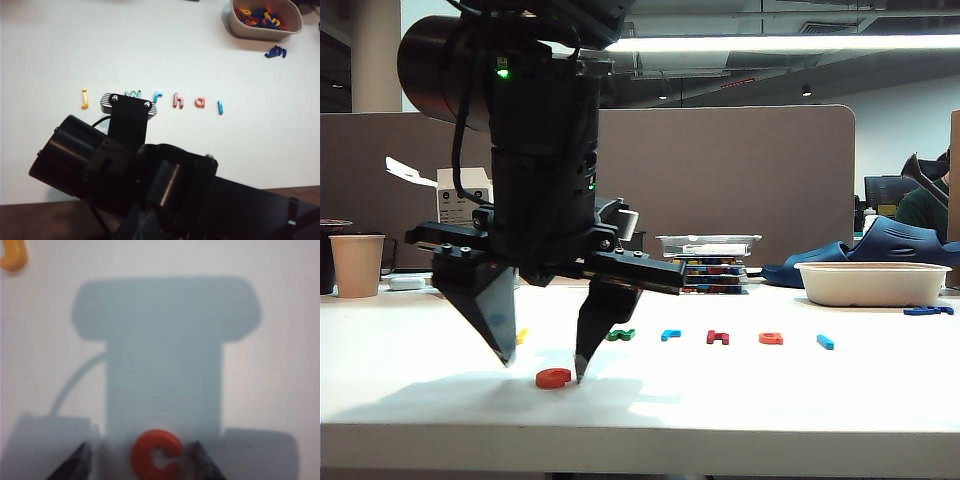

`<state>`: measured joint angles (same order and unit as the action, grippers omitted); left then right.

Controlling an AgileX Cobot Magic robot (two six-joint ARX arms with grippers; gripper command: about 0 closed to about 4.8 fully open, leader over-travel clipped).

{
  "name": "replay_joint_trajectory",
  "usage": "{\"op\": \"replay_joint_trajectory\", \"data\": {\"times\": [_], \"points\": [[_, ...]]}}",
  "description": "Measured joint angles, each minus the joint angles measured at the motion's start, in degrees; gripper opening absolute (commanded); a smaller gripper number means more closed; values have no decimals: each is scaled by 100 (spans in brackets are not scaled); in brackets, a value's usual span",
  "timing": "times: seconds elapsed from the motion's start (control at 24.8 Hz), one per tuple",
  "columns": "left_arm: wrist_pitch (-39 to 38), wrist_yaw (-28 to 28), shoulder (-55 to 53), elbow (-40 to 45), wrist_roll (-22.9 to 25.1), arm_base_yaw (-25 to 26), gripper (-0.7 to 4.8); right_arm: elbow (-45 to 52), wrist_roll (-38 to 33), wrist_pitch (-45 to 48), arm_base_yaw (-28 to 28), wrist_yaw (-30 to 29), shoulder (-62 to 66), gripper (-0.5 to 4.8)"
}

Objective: Select the appropriate letters from the row of letter magnets placed on the table to arrange into the word "car".

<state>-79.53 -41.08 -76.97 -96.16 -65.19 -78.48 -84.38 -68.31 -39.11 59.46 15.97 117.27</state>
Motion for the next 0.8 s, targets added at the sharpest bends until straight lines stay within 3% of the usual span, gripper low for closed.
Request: {"op": "replay_joint_trajectory", "data": {"times": [0.8], "points": [[0,-2,0,0,0,0,-5,-26,-22,-289,74,-74,-15,260]]}}
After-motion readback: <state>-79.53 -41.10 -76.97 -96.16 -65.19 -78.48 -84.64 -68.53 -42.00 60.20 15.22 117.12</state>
